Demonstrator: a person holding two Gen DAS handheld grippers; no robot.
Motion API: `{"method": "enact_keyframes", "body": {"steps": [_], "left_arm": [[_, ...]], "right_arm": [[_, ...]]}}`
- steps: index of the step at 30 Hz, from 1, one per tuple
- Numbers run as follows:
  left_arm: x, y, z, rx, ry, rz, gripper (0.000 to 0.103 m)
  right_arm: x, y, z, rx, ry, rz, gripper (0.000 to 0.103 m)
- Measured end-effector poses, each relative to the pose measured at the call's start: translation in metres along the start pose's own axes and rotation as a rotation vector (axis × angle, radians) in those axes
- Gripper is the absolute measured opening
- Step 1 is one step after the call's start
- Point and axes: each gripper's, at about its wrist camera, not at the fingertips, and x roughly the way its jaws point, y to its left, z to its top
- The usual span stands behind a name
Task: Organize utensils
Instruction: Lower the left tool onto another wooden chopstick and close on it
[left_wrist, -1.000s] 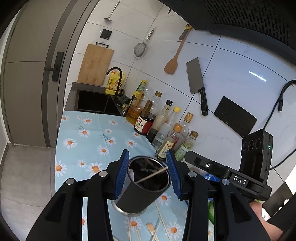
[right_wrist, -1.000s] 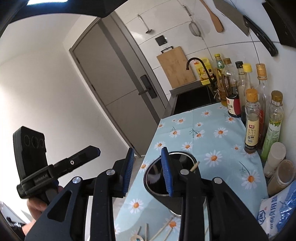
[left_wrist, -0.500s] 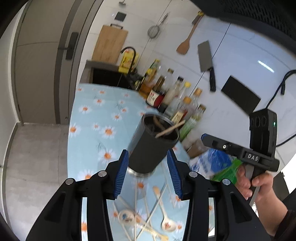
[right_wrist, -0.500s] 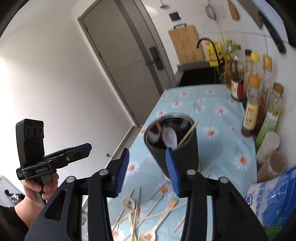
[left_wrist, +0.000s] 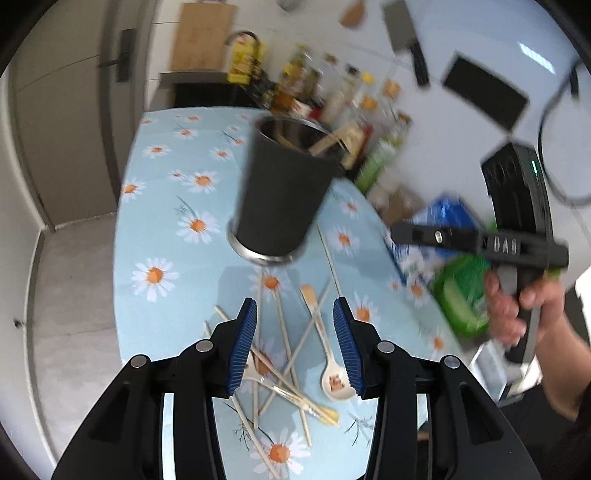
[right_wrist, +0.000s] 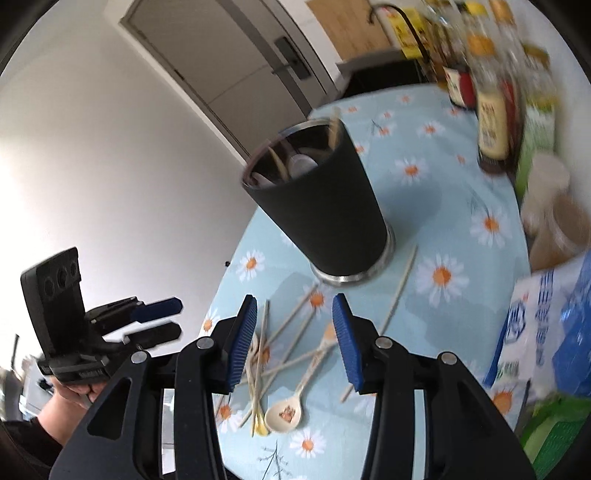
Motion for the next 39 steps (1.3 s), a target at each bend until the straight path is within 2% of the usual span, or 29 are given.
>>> {"method": "enact_keyframes", "body": {"steps": [3,12,22,23,24,29,39], "left_arm": [[0.020,-0.013,0.000,0.092,0.074,0.027,0.042],[0.078,-0.025,-0.006,0.268,0.280,0.063,0.042],[0.129,-0.041,0.000,0.419,0.437,0.056,0.041],[0.135,-0.041,-0.001,0.436,0.459,0.057,0.040],[0.139,-0.042,-0.002,0.447,0.470,0.060,0.032],[0.152,-0.042,-0.003,0.488,0.532,0.058,0.021],[0.164,-0.043,0.002,0.510,0.591,0.049,0.014]], "right_arm": [[0.000,-0.017,-0.007,0.064,0.022,0.028,0.044],[0.005,-0.044,-0.026,0.153,0.051,0.073,0.043],[0.006,-0.057,-0.035,0.206,0.064,0.085,0.043],[0.006,-0.058,-0.036,0.212,0.065,0.089,0.043],[0.005,-0.058,-0.037,0.215,0.064,0.092,0.043],[0.004,-0.061,-0.043,0.226,0.063,0.104,0.043],[0.006,-0.065,-0.047,0.239,0.082,0.105,0.043]]}}
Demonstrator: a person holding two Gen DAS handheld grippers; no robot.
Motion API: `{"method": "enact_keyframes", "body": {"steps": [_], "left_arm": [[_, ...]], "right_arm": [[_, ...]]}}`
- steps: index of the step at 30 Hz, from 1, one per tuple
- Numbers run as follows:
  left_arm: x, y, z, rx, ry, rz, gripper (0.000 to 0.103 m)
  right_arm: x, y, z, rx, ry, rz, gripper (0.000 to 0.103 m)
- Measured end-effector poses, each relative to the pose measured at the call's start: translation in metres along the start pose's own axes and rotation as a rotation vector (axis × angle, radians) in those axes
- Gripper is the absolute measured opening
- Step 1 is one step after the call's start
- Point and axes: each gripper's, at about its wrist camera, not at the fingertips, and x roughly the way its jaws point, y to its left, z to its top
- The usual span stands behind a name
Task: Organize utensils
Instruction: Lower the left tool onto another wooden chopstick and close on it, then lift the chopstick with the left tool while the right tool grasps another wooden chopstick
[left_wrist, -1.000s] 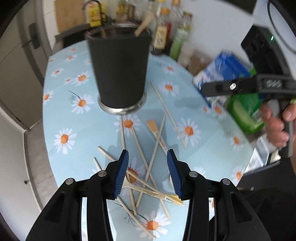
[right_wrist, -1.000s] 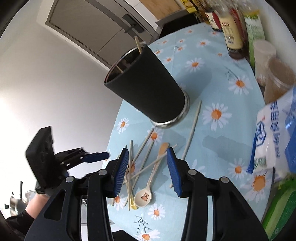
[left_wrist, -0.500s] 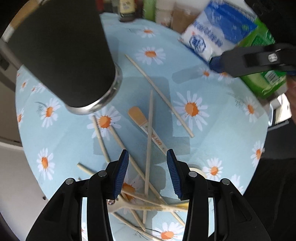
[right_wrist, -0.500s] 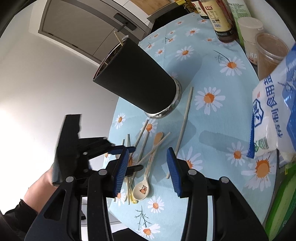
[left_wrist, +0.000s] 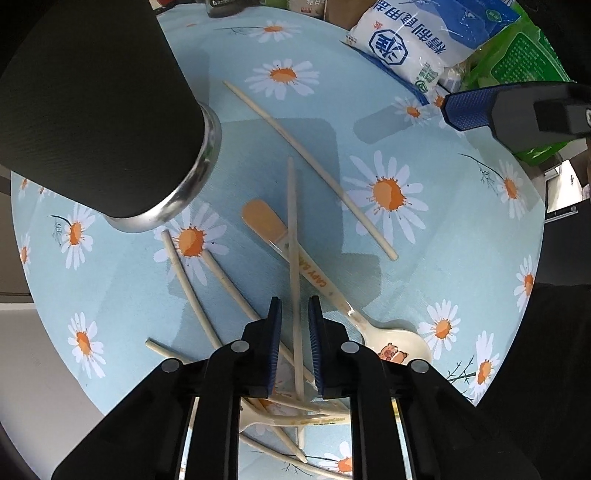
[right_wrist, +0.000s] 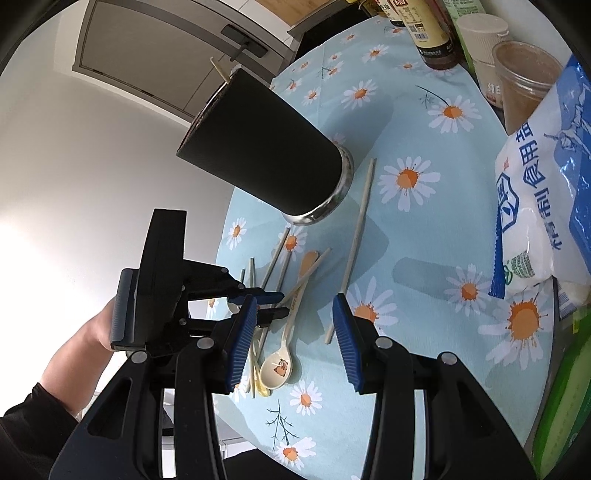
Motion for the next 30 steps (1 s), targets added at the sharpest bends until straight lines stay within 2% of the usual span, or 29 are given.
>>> {"method": "enact_keyframes", "body": {"steps": [2,4,13,23,30], "left_arm": [[0.003,0.001,0.003,-0.011,0.002,-0.010,0.013],[0.003,0.002,0.005,-0.014,-0.003,-0.007,0.005],[0.001,0.012,0.008,-0.056,-0.041,-0.029,0.004],[-0.022,0.035,0.017,-0.164,-0.201,-0.040,0.004],[-0.039,0.031,0.016,-0.235,-0.326,-0.055,0.004]], "right_arm": [[0.002,-0.001,0.000,0.002,0.006,-0.002,0.043],[0.003,-0.001,0.000,0.002,0.009,-0.004,0.043],[0.009,-0.002,0.004,-0.008,0.026,-0.005,0.043],[0.013,-0.002,0.009,-0.015,0.029,-0.020,0.043],[0.019,0.002,0.013,-0.023,0.041,-0.039,0.043]]}}
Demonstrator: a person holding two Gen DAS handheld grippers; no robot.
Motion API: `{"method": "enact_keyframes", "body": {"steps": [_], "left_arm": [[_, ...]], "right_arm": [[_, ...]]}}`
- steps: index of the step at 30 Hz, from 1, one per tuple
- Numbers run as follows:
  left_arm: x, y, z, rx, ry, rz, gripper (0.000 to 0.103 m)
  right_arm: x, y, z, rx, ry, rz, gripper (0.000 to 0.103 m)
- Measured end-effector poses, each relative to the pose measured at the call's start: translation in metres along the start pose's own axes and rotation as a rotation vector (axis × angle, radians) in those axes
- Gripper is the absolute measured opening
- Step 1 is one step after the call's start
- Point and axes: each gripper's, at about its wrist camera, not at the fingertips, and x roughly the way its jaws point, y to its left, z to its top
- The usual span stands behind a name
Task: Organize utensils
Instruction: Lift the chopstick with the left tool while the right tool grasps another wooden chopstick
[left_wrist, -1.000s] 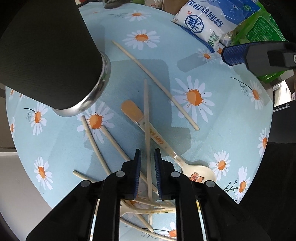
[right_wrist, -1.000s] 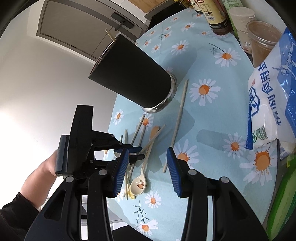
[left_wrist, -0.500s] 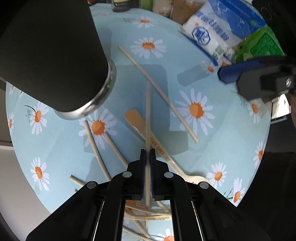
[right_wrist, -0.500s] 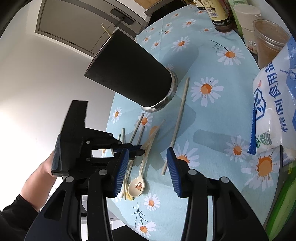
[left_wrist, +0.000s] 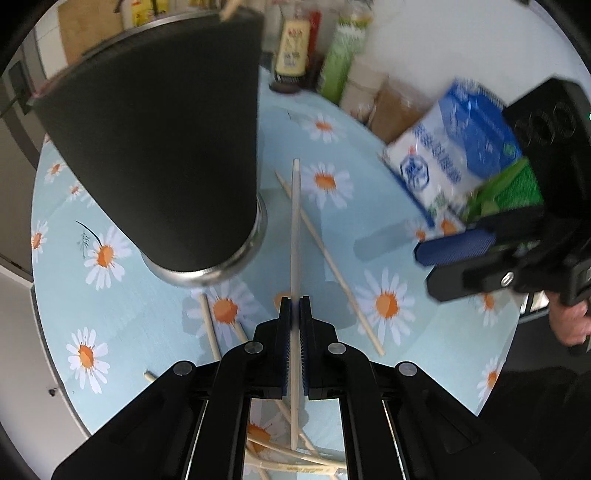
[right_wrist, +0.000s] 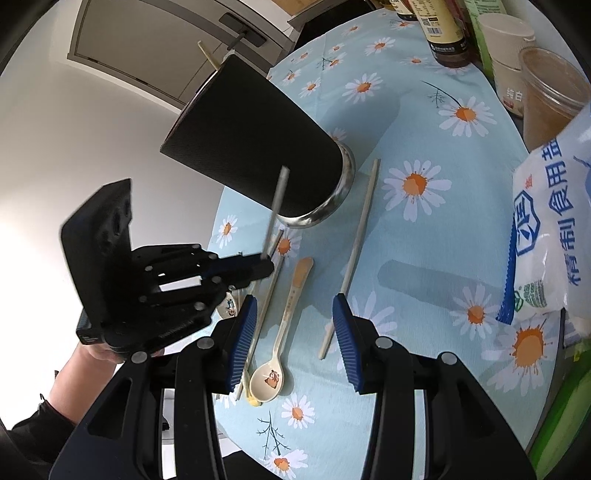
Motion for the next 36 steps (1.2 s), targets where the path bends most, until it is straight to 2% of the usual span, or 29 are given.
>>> {"method": "enact_keyframes", "body": {"steps": [8,11,16,21,25,29,36], "left_arm": [[-0.028,0.004,-0.006,-0.052,-0.127,-0.045,0.004],[-0.039,0.006,-0.009,-0.066,-0.182,-0.068,0.004],[-0.055,0.003,-0.012,-0.079,-0.257,-0.114,0.004],[-0.078,0.002,-0.022,-0.091,-0.337,-0.166,0.004],[-0.087,0.008,-0.032,-0.130,-0.386,-0.217,0.004],[-0.093,0.014,-0.041,-0.145,-0.422,-0.241,0.004],[-0.103,0.026,-0.056,-0.164,-0.472,-0.264,0.004]], "right_arm": [[0.015,0.002,0.019,0.042,0.041,-0.091,0.043],[0.025,-0.002,0.027,0.095,0.072,-0.140,0.042],[0.048,-0.006,0.039,0.164,0.144,-0.233,0.031],[0.063,0.000,0.048,0.178,0.182,-0.350,0.026],[0.073,0.007,0.049,0.181,0.195,-0.422,0.021],[0.086,0.007,0.051,0.209,0.209,-0.506,0.017],[0.098,0.022,0.049,0.165,0.184,-0.671,0.007]]}}
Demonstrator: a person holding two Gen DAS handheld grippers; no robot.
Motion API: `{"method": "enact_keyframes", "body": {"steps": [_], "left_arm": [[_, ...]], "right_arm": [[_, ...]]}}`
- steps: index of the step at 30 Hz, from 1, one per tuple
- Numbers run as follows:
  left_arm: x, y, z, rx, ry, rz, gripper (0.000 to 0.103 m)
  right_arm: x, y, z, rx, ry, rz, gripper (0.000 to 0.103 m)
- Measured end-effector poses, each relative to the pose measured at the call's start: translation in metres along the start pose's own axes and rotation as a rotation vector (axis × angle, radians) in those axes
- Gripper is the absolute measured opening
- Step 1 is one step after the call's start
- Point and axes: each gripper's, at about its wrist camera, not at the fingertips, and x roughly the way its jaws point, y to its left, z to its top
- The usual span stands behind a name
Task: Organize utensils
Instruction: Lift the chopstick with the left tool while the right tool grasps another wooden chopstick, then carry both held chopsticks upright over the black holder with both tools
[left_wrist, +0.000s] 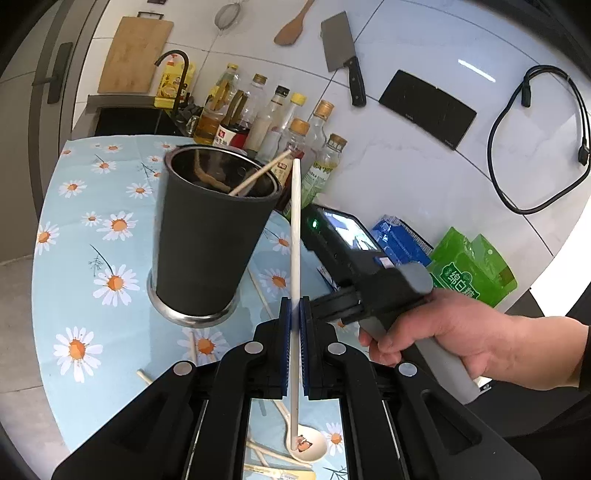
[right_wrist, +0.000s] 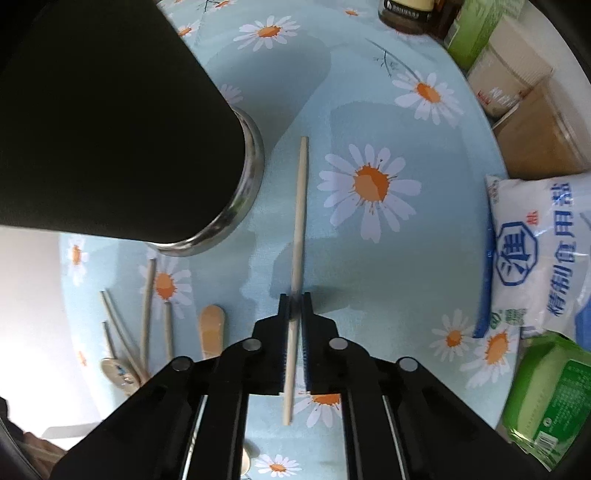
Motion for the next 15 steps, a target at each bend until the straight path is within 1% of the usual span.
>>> {"method": "enact_keyframes", "body": {"steps": [3,5,7,11,15], "left_arm": [[-0.003,0.004,0.000,-0.012,-0.014,-0.010,0.004],[-0.006,0.007,0.001,-0.025,-0.024,-0.014,0.004],[-0.009,0.007,0.002,-0.031,-0.033,-0.010,0.004],[-0.016,0.007,0.004,-0.039,-0.049,0.004,0.004],[-0.019,0.007,0.007,-0.057,-0.055,0.029,0.004]], "right_arm": [[0.001,0.008,-0.003,0.005,-0.017,-0.030,0.006],[0.002,0.008,-0.004,0.021,-0.022,-0.021,0.006],[0.001,0.003,-0.004,0.034,-0.024,0.006,0.005],[-0.008,-0.023,-0.011,0.066,-0.023,0.059,0.005],[-0.021,-0.043,-0.024,0.078,-0.053,0.138,0.005]]}}
